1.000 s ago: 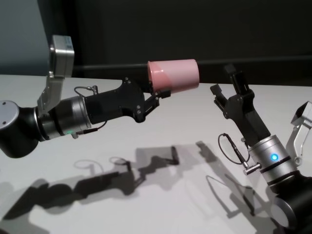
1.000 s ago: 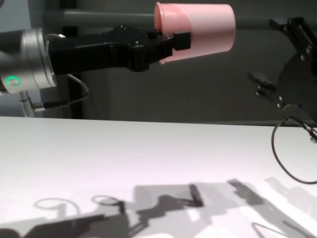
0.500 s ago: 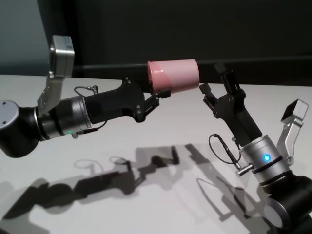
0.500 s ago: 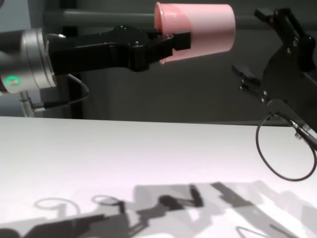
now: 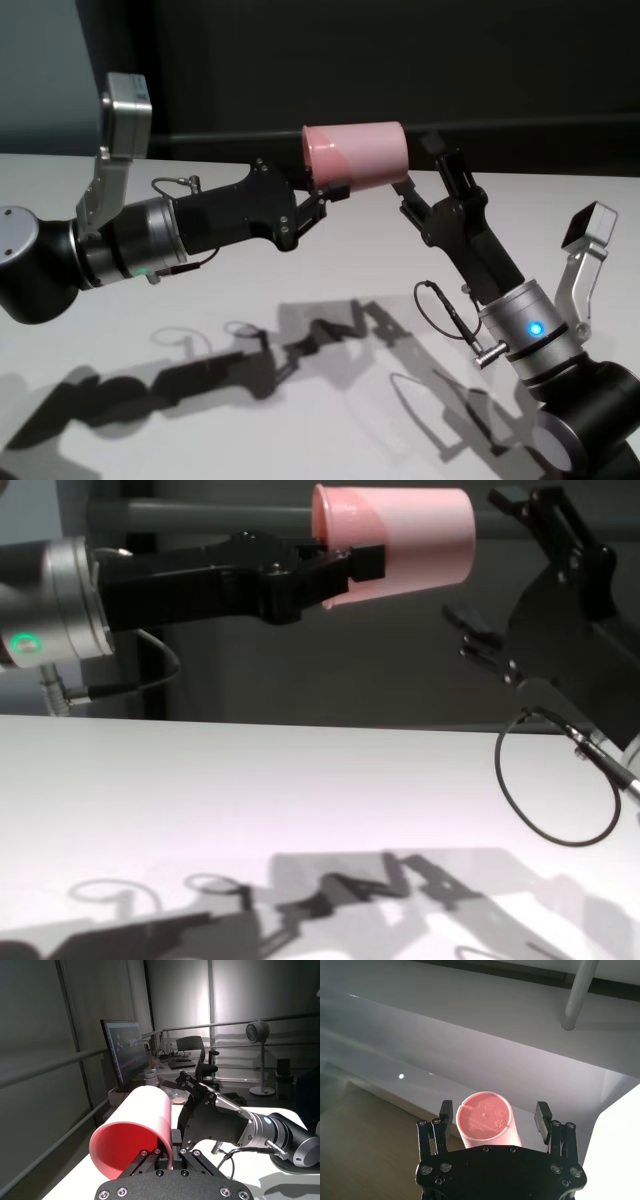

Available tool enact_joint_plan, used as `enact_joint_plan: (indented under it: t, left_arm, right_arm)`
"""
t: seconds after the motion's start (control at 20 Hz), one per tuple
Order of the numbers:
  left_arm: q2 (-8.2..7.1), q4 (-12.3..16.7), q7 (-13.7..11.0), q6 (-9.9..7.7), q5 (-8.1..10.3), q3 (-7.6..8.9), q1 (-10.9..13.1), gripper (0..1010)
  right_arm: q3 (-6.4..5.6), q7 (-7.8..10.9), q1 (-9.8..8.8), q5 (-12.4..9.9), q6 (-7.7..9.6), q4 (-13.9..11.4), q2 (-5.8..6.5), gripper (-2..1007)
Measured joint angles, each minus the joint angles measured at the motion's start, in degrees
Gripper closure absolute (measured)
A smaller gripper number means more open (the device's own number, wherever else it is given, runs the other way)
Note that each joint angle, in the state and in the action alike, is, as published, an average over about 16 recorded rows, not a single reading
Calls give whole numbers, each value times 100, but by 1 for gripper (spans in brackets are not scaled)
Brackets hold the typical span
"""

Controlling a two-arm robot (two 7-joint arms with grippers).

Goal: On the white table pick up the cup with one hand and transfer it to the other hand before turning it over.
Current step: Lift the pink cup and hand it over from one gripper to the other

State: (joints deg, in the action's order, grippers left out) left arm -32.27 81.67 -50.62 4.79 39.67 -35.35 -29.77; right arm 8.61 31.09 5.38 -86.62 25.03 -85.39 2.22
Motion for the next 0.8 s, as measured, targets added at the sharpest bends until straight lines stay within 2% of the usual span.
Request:
enact_joint_plan:
  t: [0.8]
  left_arm:
    - [0,0,0,0,0,0,0,959]
  right_arm:
    - [316,93,130,1,-161,16,109,3]
